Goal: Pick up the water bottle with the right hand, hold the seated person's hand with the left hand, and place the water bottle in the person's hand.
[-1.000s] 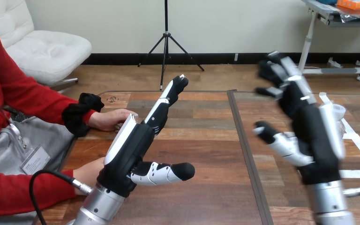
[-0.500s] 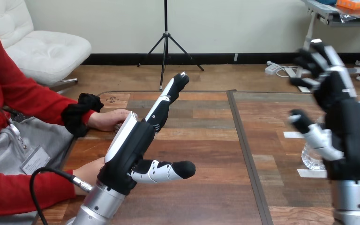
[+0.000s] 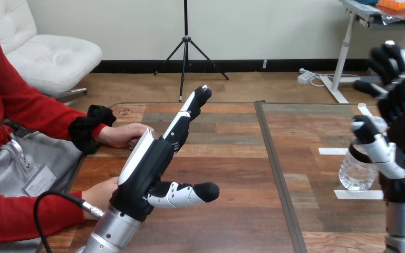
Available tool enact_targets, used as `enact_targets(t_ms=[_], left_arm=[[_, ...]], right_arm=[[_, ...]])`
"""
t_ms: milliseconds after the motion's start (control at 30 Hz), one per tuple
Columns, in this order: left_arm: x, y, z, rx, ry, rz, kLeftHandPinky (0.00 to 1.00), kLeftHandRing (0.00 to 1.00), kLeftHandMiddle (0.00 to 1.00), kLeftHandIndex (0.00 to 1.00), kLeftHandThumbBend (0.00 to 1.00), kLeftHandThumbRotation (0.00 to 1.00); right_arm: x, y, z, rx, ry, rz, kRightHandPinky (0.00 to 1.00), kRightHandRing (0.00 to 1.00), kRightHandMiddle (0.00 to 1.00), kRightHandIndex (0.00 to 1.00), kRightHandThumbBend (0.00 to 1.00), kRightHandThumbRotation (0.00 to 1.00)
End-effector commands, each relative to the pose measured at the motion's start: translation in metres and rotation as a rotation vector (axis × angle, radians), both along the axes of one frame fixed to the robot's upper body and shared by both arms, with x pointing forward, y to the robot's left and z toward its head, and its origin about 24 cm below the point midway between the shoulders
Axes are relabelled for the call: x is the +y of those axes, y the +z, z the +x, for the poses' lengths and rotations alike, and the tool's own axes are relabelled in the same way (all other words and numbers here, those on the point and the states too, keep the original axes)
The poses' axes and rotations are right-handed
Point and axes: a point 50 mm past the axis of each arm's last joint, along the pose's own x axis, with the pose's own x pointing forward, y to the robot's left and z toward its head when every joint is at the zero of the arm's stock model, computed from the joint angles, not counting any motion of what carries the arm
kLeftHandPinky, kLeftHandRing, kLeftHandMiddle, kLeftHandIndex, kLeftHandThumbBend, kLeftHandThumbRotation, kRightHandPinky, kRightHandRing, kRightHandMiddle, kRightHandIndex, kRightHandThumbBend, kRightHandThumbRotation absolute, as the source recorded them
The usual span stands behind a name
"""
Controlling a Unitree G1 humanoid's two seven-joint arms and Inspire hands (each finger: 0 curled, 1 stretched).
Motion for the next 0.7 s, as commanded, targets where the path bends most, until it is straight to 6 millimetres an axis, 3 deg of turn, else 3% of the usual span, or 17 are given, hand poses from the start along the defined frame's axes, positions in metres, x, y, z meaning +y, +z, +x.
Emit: enact_targets(t_ms=[0, 367, 667], left_arm=[[0.000, 0.018, 0.013, -0.081, 0.005, -0.026, 0.98, 1.00, 1.00, 1.00, 1.00, 0.71], [0.002, 0.018, 0.012, -0.078, 0.005, -0.008, 0.97, 1.00, 1.00, 1.00, 1.00, 0.71], [0.003, 0.018, 0.012, -0.063, -0.007, -0.015, 0.96, 1.00, 1.00, 1.00, 1.00, 0.69]], right_arm=[[-0.004, 0.015, 0.011, -0.081, -0.021, 0.011, 0.76, 0.91, 0.91, 0.93, 1.00, 0.63], [-0.017, 0.005, 0.020, -0.035, -0.060, 0.078, 0.79, 0.93, 0.92, 0.94, 1.00, 0.61], [-0.026, -0.005, 0.028, 0.023, -0.106, 0.102, 0.88, 0.96, 0.93, 0.95, 1.00, 0.59]])
